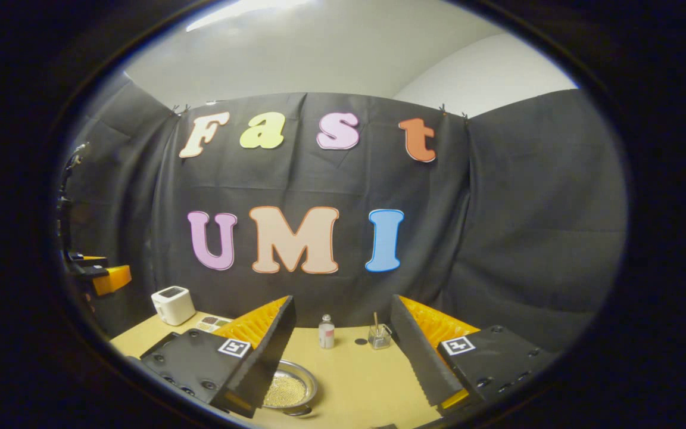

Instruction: First push the handle of the pot to place it horizontally, then grasp the pot with both hands and set it on the induction cooktop.

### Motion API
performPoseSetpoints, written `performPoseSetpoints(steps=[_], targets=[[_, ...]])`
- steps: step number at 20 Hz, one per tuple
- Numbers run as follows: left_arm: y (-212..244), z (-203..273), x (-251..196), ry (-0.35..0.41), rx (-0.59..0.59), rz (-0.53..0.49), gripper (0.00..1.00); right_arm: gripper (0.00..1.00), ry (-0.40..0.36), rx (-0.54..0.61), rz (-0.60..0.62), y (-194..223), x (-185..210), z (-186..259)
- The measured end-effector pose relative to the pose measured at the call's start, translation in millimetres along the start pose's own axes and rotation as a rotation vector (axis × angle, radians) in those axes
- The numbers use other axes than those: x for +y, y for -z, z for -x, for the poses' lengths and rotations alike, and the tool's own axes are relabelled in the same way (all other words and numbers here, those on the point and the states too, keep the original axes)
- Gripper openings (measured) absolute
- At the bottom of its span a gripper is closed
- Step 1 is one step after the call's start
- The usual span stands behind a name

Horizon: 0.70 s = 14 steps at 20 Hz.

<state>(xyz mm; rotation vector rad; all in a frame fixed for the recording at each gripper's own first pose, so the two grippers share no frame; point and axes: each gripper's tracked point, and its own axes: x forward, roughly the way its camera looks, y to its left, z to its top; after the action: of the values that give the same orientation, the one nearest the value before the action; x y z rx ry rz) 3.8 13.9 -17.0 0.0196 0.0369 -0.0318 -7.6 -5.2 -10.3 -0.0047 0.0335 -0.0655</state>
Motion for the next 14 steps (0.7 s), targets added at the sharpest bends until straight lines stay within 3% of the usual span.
performPoseSetpoints(steps=[1,3,8,9,10,13,14], targets=[[2,0,2,-0.001,0.006,0.000,0.92,0.99,0.005,0.000,0.004,-1,0,1],[6,0,6,0.001,0.016,-0.002,0.96,0.96,0.011,-0.001,0.009,-1,2,1],[14,-1,16,-0.002,0.036,0.002,0.92,0.99,0.012,0.013,0.003,2,9,2],[16,-2,17,-0.001,0.041,0.008,0.95,0.96,0.012,0.019,0.001,3,11,2],[18,-2,18,0.001,0.045,0.010,0.96,0.99,0.011,0.024,-0.001,3,13,2],[19,-3,21,0.010,0.046,0.010,0.92,0.89,0.008,0.023,-0.020,1,19,5],[20,-4,21,0.017,0.047,0.016,0.92,0.72,0.007,0.012,-0.028,-2,20,5]])
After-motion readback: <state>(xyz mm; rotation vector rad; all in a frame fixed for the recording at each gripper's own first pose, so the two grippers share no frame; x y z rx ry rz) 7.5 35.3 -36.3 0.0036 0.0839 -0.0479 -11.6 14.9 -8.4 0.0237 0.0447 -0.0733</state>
